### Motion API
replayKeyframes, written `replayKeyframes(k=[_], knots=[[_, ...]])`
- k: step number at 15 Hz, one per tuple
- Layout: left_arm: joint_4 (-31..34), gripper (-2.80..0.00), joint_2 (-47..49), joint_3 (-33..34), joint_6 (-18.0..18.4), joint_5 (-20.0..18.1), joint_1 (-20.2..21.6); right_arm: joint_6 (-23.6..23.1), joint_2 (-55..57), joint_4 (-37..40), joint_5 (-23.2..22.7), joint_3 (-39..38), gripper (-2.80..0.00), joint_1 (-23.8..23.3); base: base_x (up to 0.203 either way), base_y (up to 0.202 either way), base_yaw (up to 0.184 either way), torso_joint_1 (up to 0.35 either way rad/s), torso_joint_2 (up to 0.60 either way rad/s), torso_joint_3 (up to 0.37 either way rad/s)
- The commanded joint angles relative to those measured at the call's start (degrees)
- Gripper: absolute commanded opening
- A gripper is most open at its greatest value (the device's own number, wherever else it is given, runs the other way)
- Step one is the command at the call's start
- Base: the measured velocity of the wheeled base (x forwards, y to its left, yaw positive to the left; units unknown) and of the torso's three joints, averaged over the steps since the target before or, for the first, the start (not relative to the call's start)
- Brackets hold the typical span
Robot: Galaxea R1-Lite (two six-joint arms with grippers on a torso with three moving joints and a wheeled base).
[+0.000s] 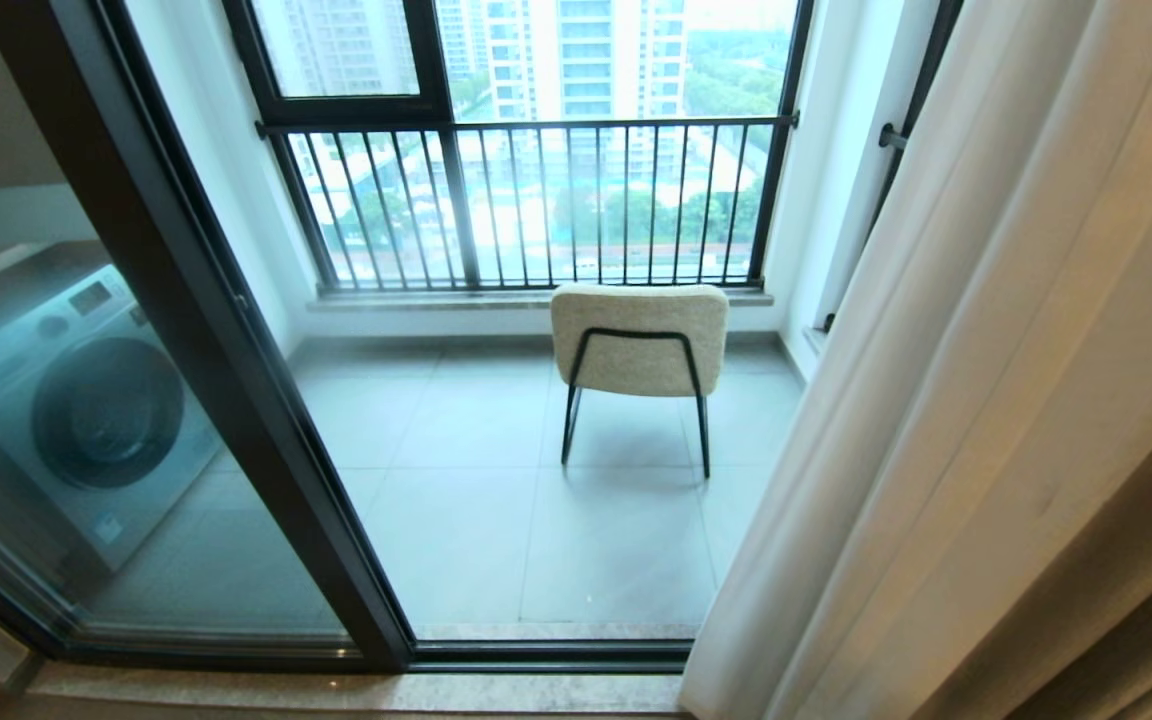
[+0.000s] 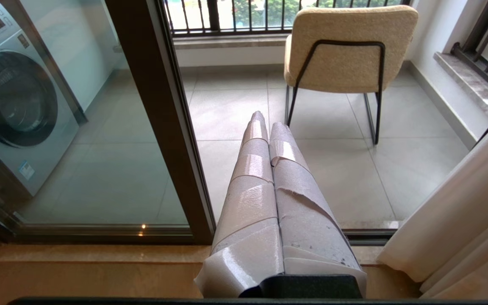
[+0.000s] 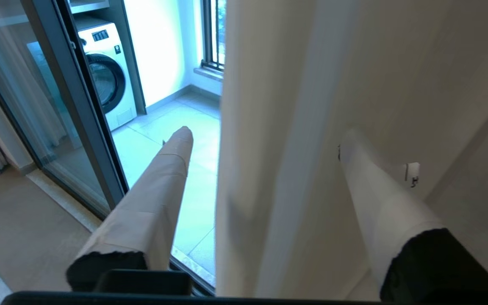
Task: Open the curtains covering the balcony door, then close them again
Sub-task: Pull the inner curtains open on both sides
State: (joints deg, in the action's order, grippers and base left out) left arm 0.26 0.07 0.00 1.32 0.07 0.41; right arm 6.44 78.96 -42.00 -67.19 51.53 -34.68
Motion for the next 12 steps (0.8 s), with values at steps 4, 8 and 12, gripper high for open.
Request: replayKeyframes(k=[4,8,12], knots=[[0.0,-2.80,0.0,0.0,0.0,0.0,0.0,0.1,-12.0,0.4,-0.4,-9.6,0.00,-0.1,0.000,0.000,0.000,0.000,0.00,0.000],[0.0,-2.80,0.0,0.0,0.0,0.0,0.0,0.2,-19.9,2.1,-0.5,-14.9,0.00,0.2,0.000,0.000,0.000,0.000,0.00,0.000],[0.0,-2.80,0.0,0.0,0.0,0.0,0.0,0.1,-28.3,2.9,0.8,-21.6,0.00,2.0,0.000,0.000,0.000,0.000,0.00,0.000]])
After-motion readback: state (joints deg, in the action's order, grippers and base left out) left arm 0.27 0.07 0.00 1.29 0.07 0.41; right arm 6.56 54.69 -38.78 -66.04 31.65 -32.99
